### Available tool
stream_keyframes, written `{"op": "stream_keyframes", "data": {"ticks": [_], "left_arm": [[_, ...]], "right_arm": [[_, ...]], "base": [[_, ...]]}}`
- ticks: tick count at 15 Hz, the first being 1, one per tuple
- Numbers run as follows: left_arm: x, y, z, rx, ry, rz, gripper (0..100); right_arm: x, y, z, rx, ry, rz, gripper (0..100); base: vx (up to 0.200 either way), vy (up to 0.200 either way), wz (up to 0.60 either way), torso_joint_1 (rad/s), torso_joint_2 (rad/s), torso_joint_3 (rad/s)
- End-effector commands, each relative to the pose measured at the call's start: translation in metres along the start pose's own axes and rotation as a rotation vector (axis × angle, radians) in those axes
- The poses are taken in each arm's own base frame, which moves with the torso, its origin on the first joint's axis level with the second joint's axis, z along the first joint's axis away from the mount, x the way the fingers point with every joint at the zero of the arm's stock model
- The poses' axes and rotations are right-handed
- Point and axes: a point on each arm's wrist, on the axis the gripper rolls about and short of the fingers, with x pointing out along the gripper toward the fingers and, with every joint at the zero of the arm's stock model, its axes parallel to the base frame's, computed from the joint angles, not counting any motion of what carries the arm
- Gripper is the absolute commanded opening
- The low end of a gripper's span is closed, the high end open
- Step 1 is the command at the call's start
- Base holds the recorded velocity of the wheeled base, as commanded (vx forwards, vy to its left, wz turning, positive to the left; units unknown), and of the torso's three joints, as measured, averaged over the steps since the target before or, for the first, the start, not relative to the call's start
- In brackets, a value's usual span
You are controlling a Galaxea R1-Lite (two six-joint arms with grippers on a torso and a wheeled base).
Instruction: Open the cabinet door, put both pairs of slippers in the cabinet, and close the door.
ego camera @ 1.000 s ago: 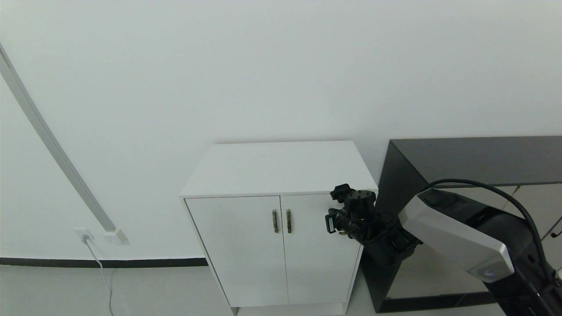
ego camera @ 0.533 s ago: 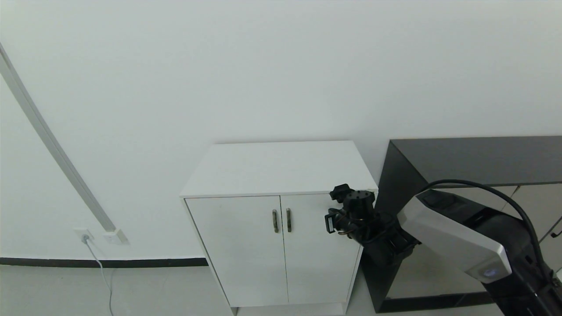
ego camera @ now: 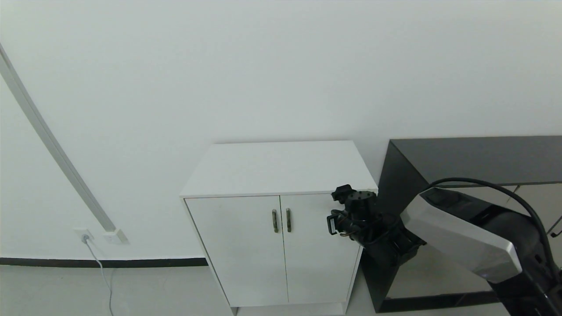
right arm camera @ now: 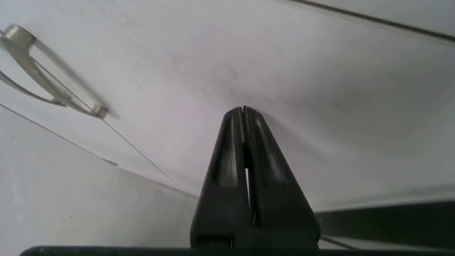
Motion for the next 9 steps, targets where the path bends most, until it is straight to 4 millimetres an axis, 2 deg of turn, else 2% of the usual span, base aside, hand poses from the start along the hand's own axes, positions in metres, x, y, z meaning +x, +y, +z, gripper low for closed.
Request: {"op": "stream_keyframes", "data": {"ticks": [1,3,5,6,9], "left_arm": [[0.0,0.0,0.0,0.0,0.001,0.0,0],[0.0,0.0,0.0,0.0,0.0,0.0,0],[0.0,0.0,0.0,0.0,0.0,0.0,0],[0.0,0.0,0.0,0.0,0.0,0.0,0],[0.0,0.0,0.0,0.0,0.0,0.0,0]], "right_arm": [[-0.026,0.003,0.021,-0.001,-0.019,0.016,0],[-0.051,-0.001,0.033,0.005,-0.045,0.008,0],[-0.072,-0.005,0.036,0.005,-0.054,-0.024,0],[-0.094,-0.013,0.036,0.009,-0.057,-0.042,0],[-0.136,-0.04,0.028,0.023,-0.048,-0.129,0]], "base": [[0.0,0.0,0.0,0.0,0.0,0.0],[0.0,0.0,0.0,0.0,0.0,0.0],[0.0,0.0,0.0,0.0,0.0,0.0],[0.0,0.0,0.0,0.0,0.0,0.0],[0.0,0.0,0.0,0.0,0.0,0.0]]}}
